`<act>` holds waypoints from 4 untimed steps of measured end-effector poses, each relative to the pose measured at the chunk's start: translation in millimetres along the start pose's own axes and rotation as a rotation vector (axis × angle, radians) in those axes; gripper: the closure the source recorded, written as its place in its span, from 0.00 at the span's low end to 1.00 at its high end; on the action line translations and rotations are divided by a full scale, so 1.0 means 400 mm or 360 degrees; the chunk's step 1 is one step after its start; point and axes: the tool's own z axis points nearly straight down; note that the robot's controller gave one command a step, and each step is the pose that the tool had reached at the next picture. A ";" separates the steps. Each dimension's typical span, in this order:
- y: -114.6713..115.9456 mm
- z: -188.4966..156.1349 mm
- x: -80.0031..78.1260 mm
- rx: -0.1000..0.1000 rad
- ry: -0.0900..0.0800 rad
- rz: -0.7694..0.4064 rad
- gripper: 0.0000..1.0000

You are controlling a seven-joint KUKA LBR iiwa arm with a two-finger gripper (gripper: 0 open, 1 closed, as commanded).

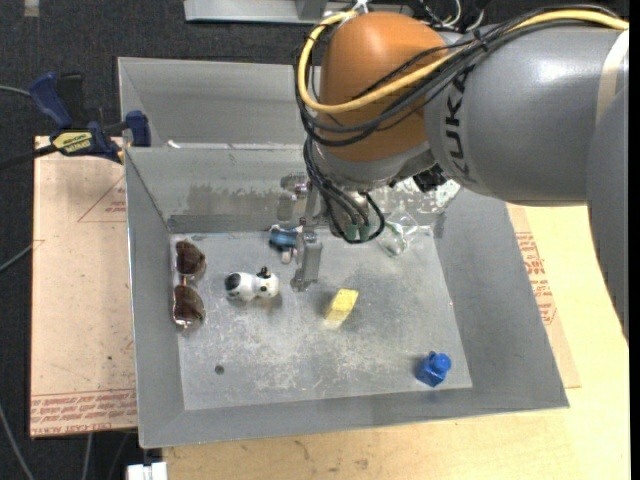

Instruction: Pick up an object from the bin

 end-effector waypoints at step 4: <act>0.009 0.281 -0.038 -0.0004 -0.0017 0.0253 0.00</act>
Offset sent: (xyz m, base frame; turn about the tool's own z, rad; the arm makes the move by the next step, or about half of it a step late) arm -0.0182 -0.0093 -0.1633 0.1604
